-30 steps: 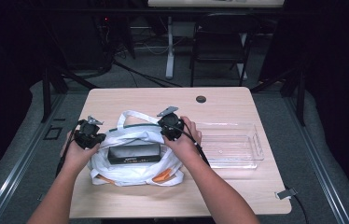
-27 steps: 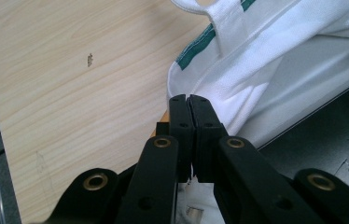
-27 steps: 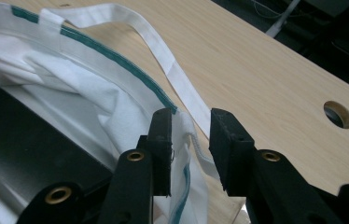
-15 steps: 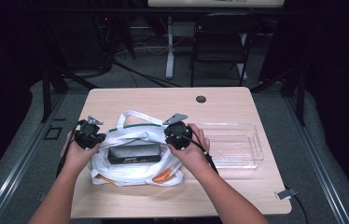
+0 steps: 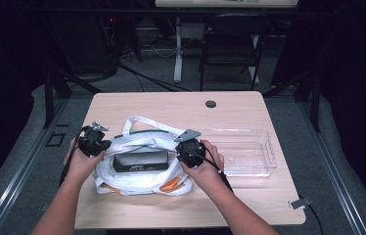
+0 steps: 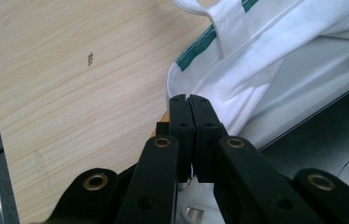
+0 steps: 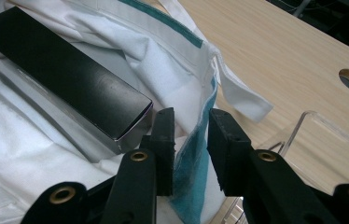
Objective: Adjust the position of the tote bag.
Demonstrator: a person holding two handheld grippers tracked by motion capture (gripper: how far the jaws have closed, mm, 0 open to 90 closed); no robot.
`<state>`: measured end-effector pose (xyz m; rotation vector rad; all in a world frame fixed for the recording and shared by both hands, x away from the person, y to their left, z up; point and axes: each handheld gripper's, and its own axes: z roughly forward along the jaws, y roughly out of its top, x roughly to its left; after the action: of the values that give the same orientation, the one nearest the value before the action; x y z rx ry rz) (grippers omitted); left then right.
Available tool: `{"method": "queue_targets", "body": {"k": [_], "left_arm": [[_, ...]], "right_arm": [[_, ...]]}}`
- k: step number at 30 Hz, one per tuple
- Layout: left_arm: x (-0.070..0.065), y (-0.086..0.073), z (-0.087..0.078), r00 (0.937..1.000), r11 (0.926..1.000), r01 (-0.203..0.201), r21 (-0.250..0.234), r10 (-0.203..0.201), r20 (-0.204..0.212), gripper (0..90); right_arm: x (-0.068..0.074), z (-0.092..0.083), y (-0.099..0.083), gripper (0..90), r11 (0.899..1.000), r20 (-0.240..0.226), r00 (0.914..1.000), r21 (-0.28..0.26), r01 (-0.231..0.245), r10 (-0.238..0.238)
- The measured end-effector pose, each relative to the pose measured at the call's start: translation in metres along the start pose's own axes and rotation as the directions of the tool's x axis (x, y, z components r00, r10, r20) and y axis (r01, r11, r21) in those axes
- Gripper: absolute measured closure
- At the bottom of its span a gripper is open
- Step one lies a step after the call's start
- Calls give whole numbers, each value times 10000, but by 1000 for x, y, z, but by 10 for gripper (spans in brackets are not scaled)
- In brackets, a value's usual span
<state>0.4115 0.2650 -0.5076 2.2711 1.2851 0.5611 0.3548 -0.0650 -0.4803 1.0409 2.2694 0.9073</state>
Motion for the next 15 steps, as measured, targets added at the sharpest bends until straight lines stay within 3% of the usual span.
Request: {"method": "queue_targets", "body": {"k": [3, 6, 15], "left_arm": [[1, 0, 0, 10000, 10000, 11, 11, -11, 14, 890], [0, 0, 1, 10000, 10000, 16, 35, -16, 15, 890], [-1, 1, 3, 10000, 9999, 81, 78, -81, 22, 890]], "right_arm": [[-2, -2, -6, 733, 9996, -112, 9996, -86, -272, 271], [-3, -1, -10, 807, 9994, -140, 9994, -108, -333, 331], [-2, 5, -15, 888, 9997, -110, 9997, -28, -239, 239]]}}
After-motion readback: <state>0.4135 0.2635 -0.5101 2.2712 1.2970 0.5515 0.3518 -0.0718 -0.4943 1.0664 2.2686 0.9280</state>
